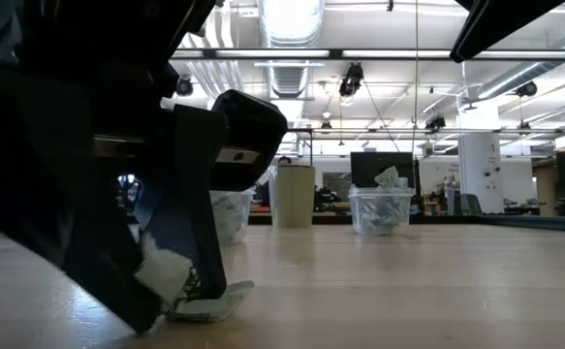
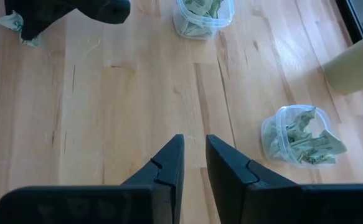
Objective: Pick and place Stevia / Truvia into bins
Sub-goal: Put the green stevia packet into the left transparent container
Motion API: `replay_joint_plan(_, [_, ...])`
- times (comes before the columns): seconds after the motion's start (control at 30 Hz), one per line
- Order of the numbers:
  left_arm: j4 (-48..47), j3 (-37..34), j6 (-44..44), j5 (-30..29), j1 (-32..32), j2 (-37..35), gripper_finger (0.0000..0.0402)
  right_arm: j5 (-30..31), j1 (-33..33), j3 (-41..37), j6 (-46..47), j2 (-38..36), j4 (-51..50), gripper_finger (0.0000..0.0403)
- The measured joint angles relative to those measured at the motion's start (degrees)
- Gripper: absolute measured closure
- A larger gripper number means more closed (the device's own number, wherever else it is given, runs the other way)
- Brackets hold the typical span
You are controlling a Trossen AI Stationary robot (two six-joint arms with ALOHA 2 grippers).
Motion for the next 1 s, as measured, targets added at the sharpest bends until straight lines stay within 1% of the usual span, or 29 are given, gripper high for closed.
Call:
replay_joint_plan(0.17, [-0.57, -0.02, 0.0, -1.19, 0.0, -0.83, 0.0364, 0.0, -0.02, 0.0, -0.12, 0.0, -0.01, 0.0346])
replay_joint_plan(0.3, [-3.33, -0.02, -0.02, -4.51, -0.04, -2.73, 0.0386, 0.2, -0.02, 0.0, -0.13, 0.0, -0.03, 0.0346])
replay_joint_plan(0.5, [-7.97, -0.27, -0.05, -9.76, -0.72, -6.39, 0.0394, 0.26, 0.0, 0.0, -0.14, 0.01, -0.07, 0.0346])
replay_joint_plan(0.6, [-10.67, -0.49, -0.17, -13.93, -1.28, -8.35, 0.0394, 0.28, 0.0, 0.0, -0.13, 0.0, -0.09, 0.0346])
replay_joint_plan(0.67, [-12.77, -0.64, -0.17, -17.7, -1.68, -9.88, 0.0394, 0.3, 0.0, 0.0, -0.14, 0.0, -0.07, 0.0346])
replay_joint_plan(0.7, [-14.09, -0.68, -0.19, -20.47, -1.95, -10.77, 0.0394, 0.31, 0.0, 0.0, -0.14, 0.0, -0.07, 0.0346])
replay_joint_plan(0.9, [-23.5, -0.78, -1.96, -43.19, -3.23, -13.63, 0.0395, 0.42, 0.02, 0.0, -0.14, 0.0, -0.14, 0.0346])
replay_joint_plan(1.0, [-26.23, -0.81, -3.51, -50.2, -3.19, -14.41, 0.0395, 0.44, 0.02, 0.0, -0.14, 0.0, -0.17, 0.0346])
